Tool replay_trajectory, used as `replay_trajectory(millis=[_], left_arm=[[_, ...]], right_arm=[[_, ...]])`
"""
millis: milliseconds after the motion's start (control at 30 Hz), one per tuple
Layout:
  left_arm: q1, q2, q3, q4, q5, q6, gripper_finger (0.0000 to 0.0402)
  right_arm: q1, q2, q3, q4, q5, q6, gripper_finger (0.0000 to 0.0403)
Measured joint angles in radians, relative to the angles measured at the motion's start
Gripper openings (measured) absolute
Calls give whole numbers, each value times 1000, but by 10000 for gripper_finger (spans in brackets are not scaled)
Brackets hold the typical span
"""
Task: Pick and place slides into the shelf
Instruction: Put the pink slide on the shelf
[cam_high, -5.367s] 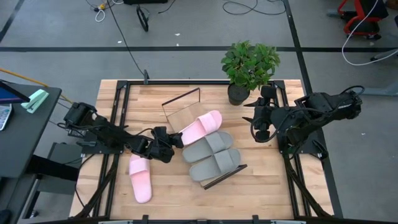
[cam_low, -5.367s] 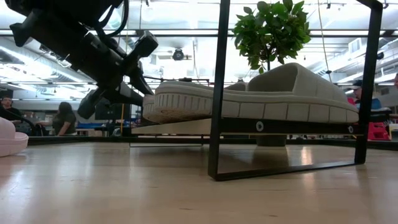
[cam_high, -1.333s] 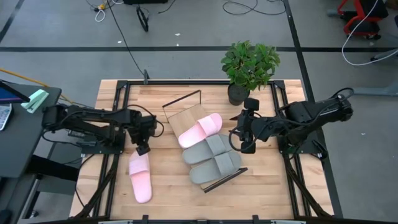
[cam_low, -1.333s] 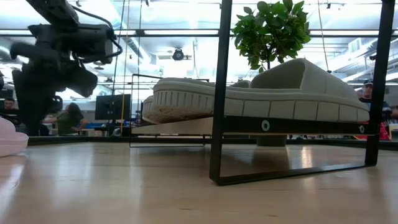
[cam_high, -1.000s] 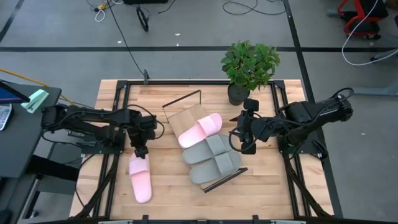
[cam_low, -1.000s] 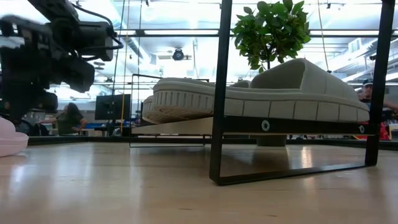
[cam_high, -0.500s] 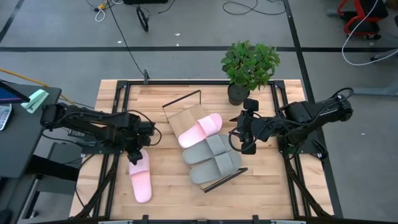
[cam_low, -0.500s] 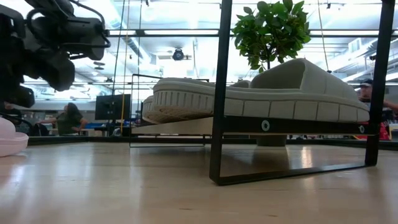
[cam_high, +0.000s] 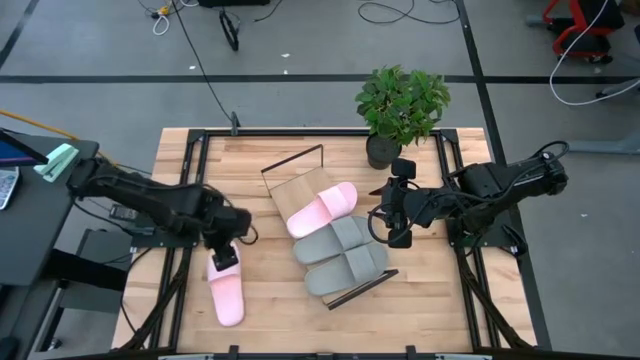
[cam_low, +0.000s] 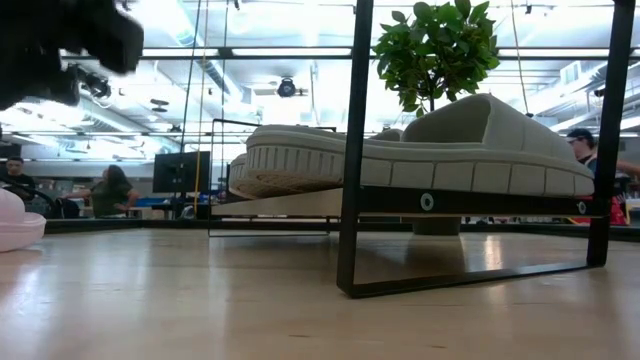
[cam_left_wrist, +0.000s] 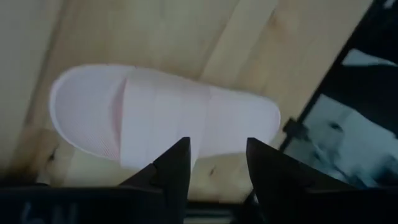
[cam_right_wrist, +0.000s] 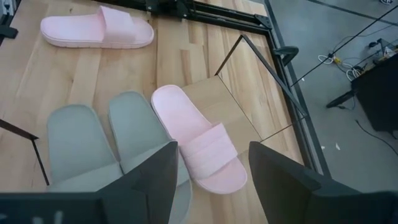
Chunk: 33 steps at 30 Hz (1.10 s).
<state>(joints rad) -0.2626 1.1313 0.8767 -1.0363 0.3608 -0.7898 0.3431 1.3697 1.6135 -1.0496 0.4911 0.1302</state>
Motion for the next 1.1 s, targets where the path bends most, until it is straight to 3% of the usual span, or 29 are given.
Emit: replay_trajectory(millis=[200,467,600,867,1100], left_arm=[[-202,6,33,-10,-192,-261,148],[-419,119,33,-44,-227,-432,129],[-476,192,33,-39,-254,-459,126],[-562,273,33,-37,-407,-523,128],[-606,312,34,-36,-434,-537,125]], right_arm=[[0,0,0,0,0,-4,203],[0,0,0,0,0,-67,203],[0,0,0,0,-2,-81,203],[0,0,0,0,-5,-80,203],[0,0,0,0,-7,-80,203]])
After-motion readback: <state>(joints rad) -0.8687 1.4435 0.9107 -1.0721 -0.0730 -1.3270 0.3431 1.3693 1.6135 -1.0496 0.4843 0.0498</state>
